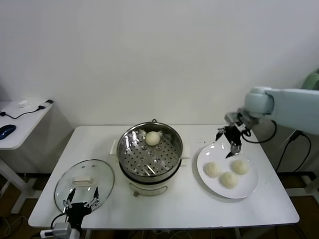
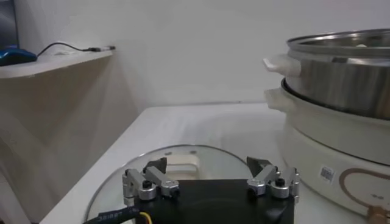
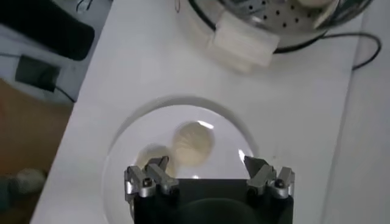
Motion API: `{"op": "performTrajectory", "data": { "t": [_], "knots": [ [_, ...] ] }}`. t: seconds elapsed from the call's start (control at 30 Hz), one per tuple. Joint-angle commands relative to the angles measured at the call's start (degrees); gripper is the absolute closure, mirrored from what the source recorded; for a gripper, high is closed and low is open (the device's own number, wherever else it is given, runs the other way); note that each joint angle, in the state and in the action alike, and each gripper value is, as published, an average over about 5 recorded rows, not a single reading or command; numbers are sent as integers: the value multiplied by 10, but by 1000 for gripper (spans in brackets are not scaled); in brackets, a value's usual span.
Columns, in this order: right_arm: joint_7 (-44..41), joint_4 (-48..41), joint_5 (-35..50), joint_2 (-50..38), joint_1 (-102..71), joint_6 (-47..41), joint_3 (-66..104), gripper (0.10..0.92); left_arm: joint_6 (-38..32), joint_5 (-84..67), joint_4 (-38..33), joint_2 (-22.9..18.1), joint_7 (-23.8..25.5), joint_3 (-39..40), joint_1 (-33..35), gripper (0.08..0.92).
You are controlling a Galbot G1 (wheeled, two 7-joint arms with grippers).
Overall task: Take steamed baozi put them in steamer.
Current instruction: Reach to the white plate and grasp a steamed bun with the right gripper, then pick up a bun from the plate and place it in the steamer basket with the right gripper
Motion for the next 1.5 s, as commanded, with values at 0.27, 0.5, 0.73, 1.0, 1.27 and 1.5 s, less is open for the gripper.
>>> {"op": "performTrajectory", "data": {
  "t": [0.27,0.5,0.73,1.0,1.27,1.5],
  "knots": [
    [74,-83,-18,13,-218,-123,129,203,-3,0,6,-1,1,1,-1,177],
    [83,-119,-22,46,-252,-123,162,203,-5,-1,11,1,1,0,0,177],
    [86,-141,-29,66,-269,-124,172,203,-6,0,12,0,0,1,1,177],
    [80,-141,-38,72,-270,-126,169,294,-6,2,13,-2,-1,5,1,177],
    [75,-133,-41,70,-244,-129,168,446,-3,2,10,-1,-1,4,0,177],
    [34,-72,12,64,-67,-106,65,507,-2,2,4,-1,0,4,2,177]
  ]
}}
